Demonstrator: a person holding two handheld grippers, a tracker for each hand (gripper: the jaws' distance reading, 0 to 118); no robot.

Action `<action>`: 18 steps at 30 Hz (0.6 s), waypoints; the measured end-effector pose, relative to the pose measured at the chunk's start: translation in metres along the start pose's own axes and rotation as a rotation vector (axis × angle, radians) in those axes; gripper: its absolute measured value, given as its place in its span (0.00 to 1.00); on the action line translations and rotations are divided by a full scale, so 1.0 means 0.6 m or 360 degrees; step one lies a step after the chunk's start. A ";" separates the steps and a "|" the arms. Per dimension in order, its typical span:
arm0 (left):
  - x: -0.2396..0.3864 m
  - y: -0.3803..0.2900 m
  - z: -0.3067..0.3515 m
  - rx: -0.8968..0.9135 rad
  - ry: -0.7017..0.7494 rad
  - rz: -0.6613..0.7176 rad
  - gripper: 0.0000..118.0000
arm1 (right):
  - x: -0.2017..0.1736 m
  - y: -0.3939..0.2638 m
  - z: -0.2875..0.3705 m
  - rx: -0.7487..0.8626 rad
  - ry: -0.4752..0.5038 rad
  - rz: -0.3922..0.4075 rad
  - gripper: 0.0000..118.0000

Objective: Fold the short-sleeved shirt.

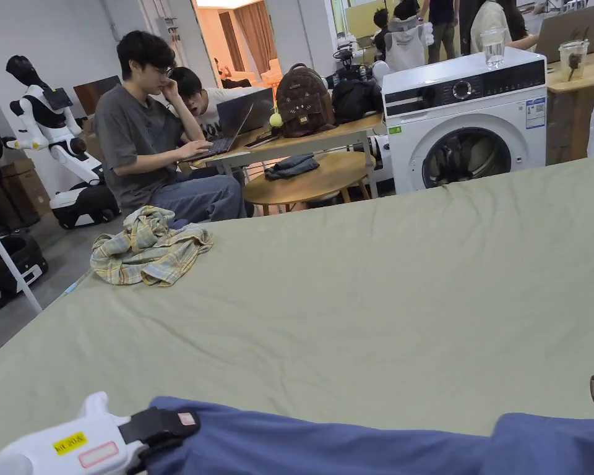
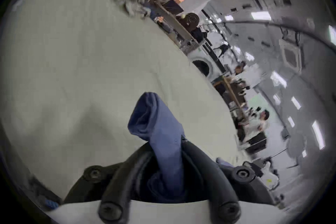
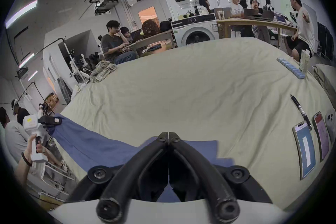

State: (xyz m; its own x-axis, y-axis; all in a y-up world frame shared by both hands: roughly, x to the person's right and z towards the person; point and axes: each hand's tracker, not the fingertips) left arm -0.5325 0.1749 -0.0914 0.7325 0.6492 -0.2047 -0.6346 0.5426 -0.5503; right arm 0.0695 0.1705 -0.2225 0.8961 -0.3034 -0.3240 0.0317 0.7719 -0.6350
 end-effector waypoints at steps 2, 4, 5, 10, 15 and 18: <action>0.032 0.014 0.008 0.0009 -0.0049 -0.0001 0.03 | 0.000 0.001 0.001 0.0014 0.0013 -0.0002 0.00; 0.092 0.003 -0.005 0.0012 -0.0027 -0.0121 0.03 | 0.000 0.002 0.001 0.0024 0.0031 -0.0015 0.00; 0.121 -0.009 -0.023 -0.0031 -0.0044 -0.0185 0.03 | 0.001 0.002 0.001 0.0030 0.0039 -0.0028 0.00; 0.240 -0.113 -0.200 -0.0413 -0.0096 -0.0457 0.03 | 0.002 0.001 0.015 0.0047 0.0068 -0.0039 0.00; 0.305 -0.224 -0.320 -0.0724 -0.0244 -0.0571 0.03 | 0.024 0.001 0.031 0.0085 0.0034 -0.0077 0.00; 0.326 -0.245 -0.326 -0.0665 -0.0347 -0.0610 0.32 | 0.033 0.000 0.031 0.0099 -0.0029 -0.0065 0.00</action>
State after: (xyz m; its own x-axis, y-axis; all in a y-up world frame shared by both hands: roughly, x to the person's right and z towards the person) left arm -0.2478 0.1181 -0.2089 0.7944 0.5673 0.2172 -0.1531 0.5329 -0.8322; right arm 0.0954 0.1752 -0.2159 0.9013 -0.3258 -0.2856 0.0956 0.7925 -0.6024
